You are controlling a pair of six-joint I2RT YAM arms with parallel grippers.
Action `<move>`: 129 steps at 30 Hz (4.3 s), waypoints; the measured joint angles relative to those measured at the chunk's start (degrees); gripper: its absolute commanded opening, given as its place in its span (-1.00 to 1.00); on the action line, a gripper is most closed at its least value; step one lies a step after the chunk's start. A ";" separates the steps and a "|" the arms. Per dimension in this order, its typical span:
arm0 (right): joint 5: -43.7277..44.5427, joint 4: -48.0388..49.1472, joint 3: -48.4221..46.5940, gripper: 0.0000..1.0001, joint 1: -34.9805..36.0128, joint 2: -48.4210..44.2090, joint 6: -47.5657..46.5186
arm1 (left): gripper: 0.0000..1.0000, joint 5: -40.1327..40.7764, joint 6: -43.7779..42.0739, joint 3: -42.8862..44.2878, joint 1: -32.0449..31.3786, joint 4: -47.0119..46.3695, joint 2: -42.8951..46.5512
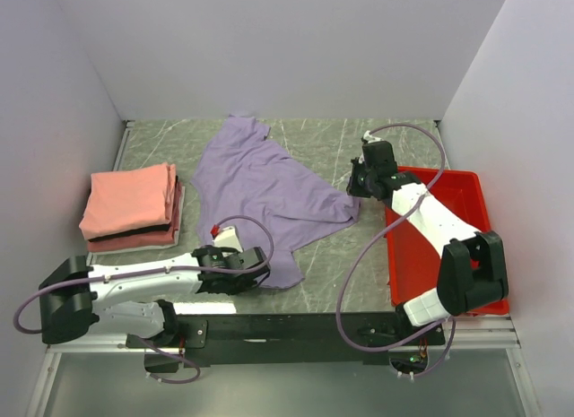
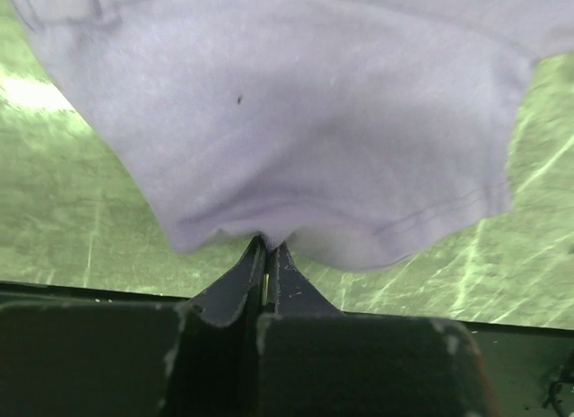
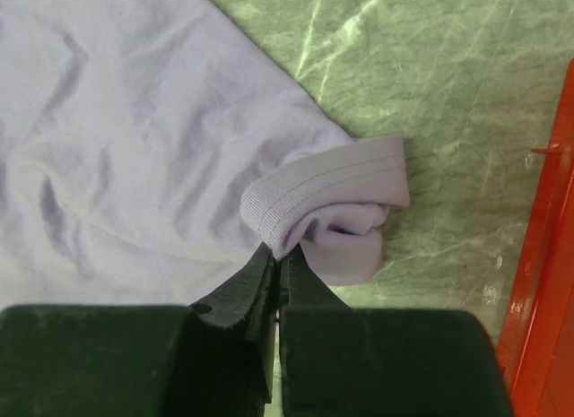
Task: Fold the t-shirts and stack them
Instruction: Flatten the tshirt out
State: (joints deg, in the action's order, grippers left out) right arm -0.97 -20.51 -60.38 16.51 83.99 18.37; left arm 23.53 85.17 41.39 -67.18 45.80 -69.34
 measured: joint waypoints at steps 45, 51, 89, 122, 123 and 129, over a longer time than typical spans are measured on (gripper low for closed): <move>-10.95 -15.17 -49.40 -1.00 0.11 -35.45 -4.37 | -0.99 32.57 -91.60 84.11 8.50 -41.29 9.66; -14.69 -14.49 -48.70 -1.00 0.11 -37.75 -3.87 | -0.99 28.74 -93.74 85.18 8.50 -40.87 9.68; -8.17 -6.03 -26.77 0.64 -8.94 12.79 -0.22 | 0.99 3.80 -57.61 56.78 53.81 -30.03 -39.50; 4.39 -14.78 -36.41 0.67 -4.35 32.46 -1.33 | 0.99 -2.25 -45.62 33.40 52.26 -25.66 -40.76; 4.48 -15.04 -38.45 0.67 -4.92 33.51 -1.70 | 0.99 -2.23 -45.48 33.20 52.26 -25.86 -40.76; 3.98 -18.36 -52.15 0.59 -8.33 42.38 -5.99 | 0.99 -2.16 -45.35 31.47 52.28 -26.40 -40.65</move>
State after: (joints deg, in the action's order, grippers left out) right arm 3.01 -38.87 -112.53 8.19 126.37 12.38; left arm 21.37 39.81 72.86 -14.90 19.40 -110.00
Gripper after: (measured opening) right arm 0.808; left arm 0.995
